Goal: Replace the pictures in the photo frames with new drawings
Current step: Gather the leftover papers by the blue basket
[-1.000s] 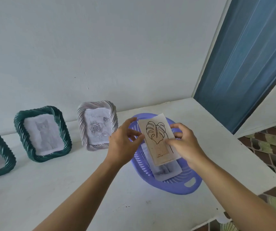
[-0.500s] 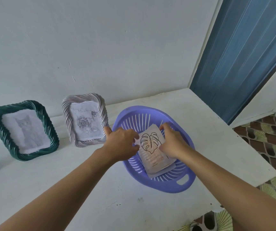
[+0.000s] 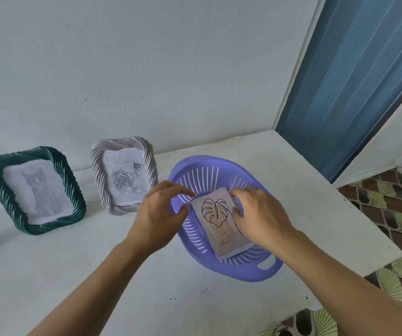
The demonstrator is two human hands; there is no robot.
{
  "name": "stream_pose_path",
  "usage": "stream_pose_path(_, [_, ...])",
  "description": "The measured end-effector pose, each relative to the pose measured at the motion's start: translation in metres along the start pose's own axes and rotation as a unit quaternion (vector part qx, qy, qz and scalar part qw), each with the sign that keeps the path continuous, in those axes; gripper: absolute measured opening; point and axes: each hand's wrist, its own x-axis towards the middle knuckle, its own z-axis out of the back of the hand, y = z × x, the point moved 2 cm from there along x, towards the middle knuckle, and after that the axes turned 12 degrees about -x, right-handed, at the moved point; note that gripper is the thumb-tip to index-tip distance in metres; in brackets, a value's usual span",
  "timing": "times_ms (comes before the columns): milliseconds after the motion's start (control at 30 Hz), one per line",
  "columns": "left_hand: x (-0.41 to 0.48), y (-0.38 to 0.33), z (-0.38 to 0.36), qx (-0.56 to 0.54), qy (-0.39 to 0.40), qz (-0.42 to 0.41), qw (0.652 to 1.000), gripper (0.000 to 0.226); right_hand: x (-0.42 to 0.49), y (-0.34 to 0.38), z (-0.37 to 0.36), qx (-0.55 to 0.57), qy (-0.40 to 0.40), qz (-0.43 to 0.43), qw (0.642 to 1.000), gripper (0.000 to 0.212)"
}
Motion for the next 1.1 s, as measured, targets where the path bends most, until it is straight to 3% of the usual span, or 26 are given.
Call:
stream_pose_path(67, [-0.013,0.001,0.007,-0.045,-0.058,0.038,0.997,0.032,-0.006,-0.009,0.007,-0.003,-0.083,-0.010,0.997,0.011])
stream_pose_path(200, [-0.039,0.007,0.007,-0.074,-0.122,0.121,0.982,0.043,-0.021,-0.034,0.000,0.052,-0.158,-0.078,0.983,0.027])
stream_pose_path(300, [-0.052,0.012,0.004,-0.120,-0.068,0.188,0.972,0.059,-0.028,-0.041,-0.010,0.160,-0.121,-0.120,0.972,0.040])
stream_pose_path(400, [-0.059,0.009,-0.001,-0.161,-0.015,0.203,0.966,0.063,-0.030,-0.038,-0.016,0.287,-0.064,-0.167,0.941,0.044])
stream_pose_path(533, [-0.056,0.007,-0.002,-0.196,-0.015,0.212,0.957,0.061,-0.031,-0.037,-0.016,0.348,-0.062,-0.222,0.909,0.053])
stream_pose_path(667, [-0.051,0.003,0.001,-0.221,-0.016,0.227,0.949,0.057,-0.027,-0.036,-0.017,0.365,-0.069,-0.235,0.898,0.061])
stream_pose_path(867, [-0.046,0.001,0.002,-0.229,-0.021,0.232,0.945,0.054,-0.023,-0.034,-0.017,0.349,-0.076,-0.229,0.906,0.061])
stream_pose_path(1100, [-0.051,0.001,0.011,-0.221,-0.020,0.221,0.950,0.050,-0.026,-0.020,-0.011,0.196,-0.064,-0.136,0.969,0.038])
